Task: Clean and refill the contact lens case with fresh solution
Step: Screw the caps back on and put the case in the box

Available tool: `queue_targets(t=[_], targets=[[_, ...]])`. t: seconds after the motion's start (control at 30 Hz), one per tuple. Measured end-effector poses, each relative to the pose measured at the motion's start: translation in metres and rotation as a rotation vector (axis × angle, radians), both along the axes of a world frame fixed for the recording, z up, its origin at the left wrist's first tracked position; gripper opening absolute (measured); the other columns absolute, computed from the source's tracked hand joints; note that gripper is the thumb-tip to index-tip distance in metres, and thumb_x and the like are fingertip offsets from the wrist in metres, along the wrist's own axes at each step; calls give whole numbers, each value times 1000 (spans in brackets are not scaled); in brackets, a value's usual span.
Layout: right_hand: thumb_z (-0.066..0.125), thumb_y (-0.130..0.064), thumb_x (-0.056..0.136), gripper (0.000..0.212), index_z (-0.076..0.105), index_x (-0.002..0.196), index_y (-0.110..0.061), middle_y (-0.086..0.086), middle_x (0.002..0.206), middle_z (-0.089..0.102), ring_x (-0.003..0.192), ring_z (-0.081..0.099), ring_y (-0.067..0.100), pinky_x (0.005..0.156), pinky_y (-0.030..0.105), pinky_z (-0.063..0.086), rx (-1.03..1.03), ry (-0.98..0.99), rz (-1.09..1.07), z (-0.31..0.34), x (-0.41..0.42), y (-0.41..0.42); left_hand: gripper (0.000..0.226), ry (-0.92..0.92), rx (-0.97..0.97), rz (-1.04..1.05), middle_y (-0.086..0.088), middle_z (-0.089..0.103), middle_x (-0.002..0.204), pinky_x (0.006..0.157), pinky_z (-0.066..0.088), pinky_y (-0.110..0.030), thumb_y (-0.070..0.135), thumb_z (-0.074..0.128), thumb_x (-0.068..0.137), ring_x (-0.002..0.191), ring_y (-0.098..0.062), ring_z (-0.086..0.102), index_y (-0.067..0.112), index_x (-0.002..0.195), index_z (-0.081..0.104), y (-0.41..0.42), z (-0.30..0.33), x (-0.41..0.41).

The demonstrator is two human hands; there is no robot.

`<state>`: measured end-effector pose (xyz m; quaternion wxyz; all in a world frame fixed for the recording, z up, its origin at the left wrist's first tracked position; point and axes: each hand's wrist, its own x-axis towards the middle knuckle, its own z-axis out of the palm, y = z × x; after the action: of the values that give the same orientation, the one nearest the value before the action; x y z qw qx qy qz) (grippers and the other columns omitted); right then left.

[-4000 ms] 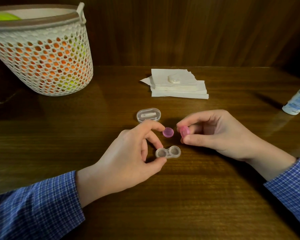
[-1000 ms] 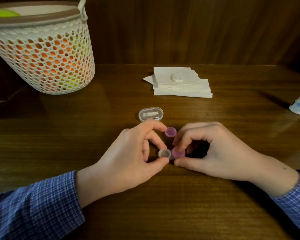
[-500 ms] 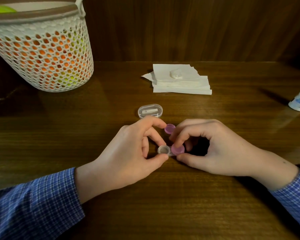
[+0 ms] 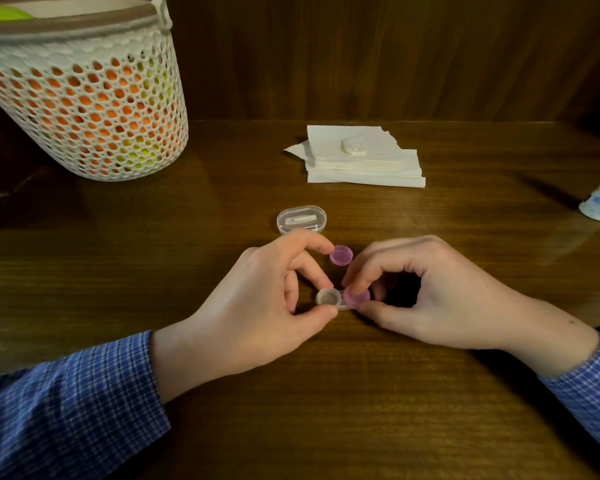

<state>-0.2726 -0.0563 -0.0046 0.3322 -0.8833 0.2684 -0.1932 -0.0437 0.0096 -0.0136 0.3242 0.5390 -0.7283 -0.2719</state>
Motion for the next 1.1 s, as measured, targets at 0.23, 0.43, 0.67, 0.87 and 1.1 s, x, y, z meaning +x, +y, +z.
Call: queue_targets(t=[0.23,0.43,0.67,0.87,1.1], targets=[[83,-18,84,11,79,91,-25,-9,99,74,87,70,19,72,29,59,-10,8,-4,1,1,1,60,2,4,2,22,74,100,51,50,-13,23,86,83,53,-12,65,28,134,56,0,0,0],[82,-24,84,9,79,92,-27,-11,97,74,89,71,15,73,27,59,-25,32,-23,1,2,1,58,-3,-9,-6,21,74,100,50,48,-11,23,86,83,53,-12,65,27,133,57,0,1,0],[82,-18,85,13,80,94,-27,-12,98,76,87,73,15,74,27,61,0,33,-8,3,1,1,58,-4,1,2,24,74,100,50,47,-9,22,86,82,53,-11,64,29,131,57,0,0,0],[86,-24,80,8,79,79,-26,-13,89,73,86,72,8,78,34,61,-43,22,-105,2,8,9,48,22,22,19,23,74,98,52,49,-11,21,87,83,53,-8,63,31,122,61,1,0,-1],[85,-25,81,12,75,76,-21,-11,97,72,96,72,8,80,31,61,-79,14,-86,3,9,10,47,38,29,5,22,74,100,51,50,-12,19,86,82,53,-8,65,30,120,61,1,0,-1]])
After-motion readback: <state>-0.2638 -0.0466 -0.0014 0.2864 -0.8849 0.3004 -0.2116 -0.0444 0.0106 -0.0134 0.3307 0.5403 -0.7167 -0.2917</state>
